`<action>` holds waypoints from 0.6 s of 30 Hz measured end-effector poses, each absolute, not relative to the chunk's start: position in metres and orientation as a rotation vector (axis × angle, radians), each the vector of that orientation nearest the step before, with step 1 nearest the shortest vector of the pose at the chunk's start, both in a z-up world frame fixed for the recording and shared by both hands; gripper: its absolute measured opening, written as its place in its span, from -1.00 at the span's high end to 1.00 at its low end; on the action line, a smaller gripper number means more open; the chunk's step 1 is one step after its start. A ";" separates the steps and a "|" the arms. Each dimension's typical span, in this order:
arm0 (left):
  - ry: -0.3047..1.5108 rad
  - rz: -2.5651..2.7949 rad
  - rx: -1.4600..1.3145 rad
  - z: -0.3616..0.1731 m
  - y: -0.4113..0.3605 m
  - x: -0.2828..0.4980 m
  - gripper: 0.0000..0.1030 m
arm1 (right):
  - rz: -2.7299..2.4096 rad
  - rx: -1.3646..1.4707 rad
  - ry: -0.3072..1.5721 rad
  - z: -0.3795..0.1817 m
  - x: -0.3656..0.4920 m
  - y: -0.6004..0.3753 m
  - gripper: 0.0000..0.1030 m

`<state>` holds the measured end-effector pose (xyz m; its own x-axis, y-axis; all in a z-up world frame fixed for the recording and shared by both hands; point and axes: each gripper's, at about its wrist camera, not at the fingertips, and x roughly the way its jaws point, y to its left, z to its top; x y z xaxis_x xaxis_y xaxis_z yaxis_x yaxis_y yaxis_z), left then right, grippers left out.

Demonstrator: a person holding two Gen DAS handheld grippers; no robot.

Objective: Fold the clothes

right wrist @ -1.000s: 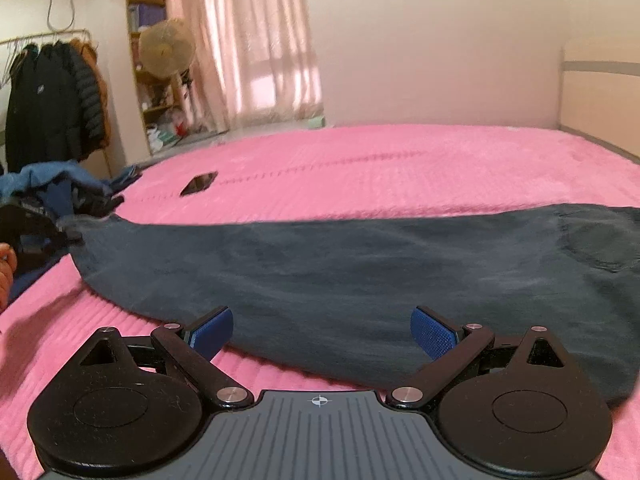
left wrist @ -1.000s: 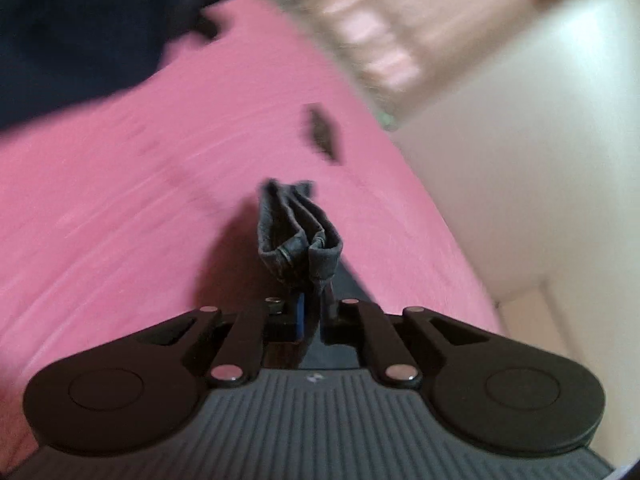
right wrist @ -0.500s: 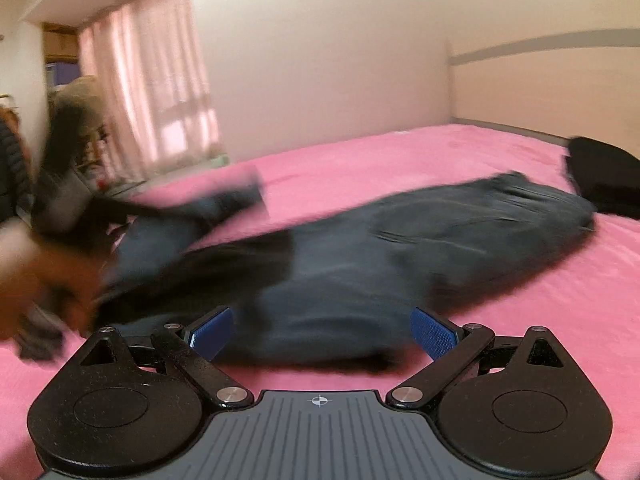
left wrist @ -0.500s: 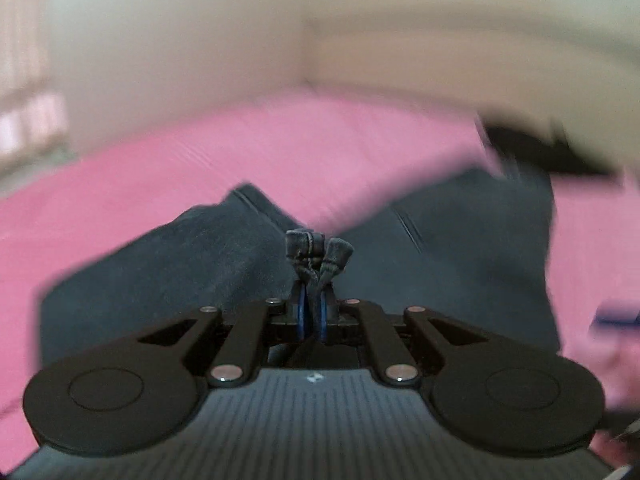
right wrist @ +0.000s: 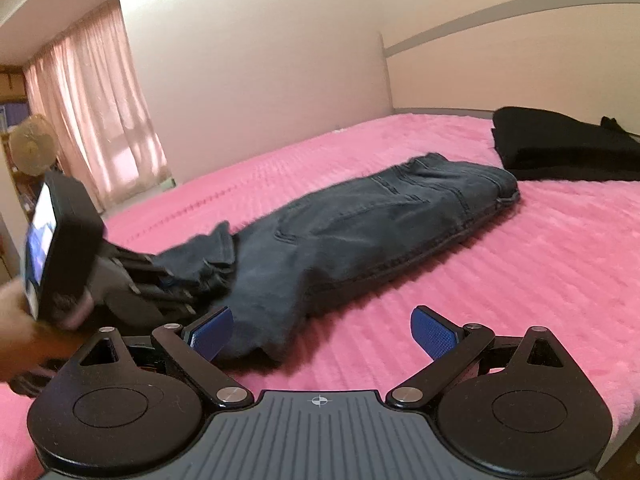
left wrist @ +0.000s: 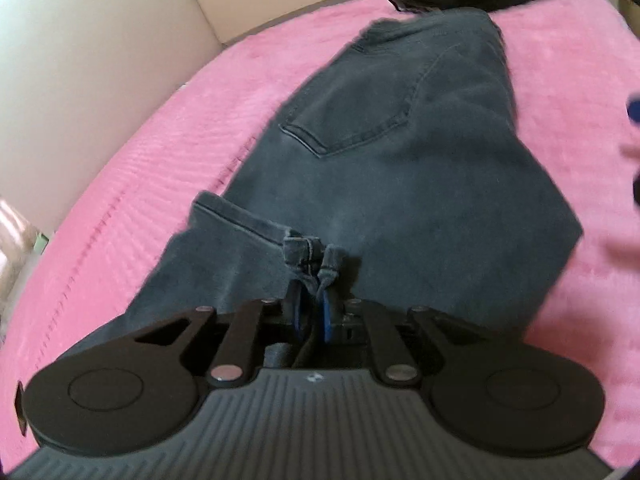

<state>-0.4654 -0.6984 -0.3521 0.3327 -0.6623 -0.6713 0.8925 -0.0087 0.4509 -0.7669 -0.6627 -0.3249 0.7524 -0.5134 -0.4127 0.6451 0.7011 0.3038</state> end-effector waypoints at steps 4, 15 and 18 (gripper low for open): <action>0.344 -1.299 0.902 -0.340 -0.671 -0.460 0.64 | -0.635 0.441 0.293 -0.314 -0.764 -0.662 -0.90; 0.488 -1.044 0.475 -0.285 -0.526 -0.312 0.56 | -0.329 0.308 0.348 -0.287 -0.655 -0.640 -0.89; 0.553 -1.069 0.355 -0.289 -0.519 -0.267 0.62 | -0.244 0.269 0.366 -0.285 -0.606 -0.639 -0.89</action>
<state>-0.2669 -0.5192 -0.2890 0.3662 -0.7234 -0.5853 0.8955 0.4450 0.0102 -0.6065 -0.6390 -0.2846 0.9055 -0.1851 -0.3818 0.2813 0.9355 0.2136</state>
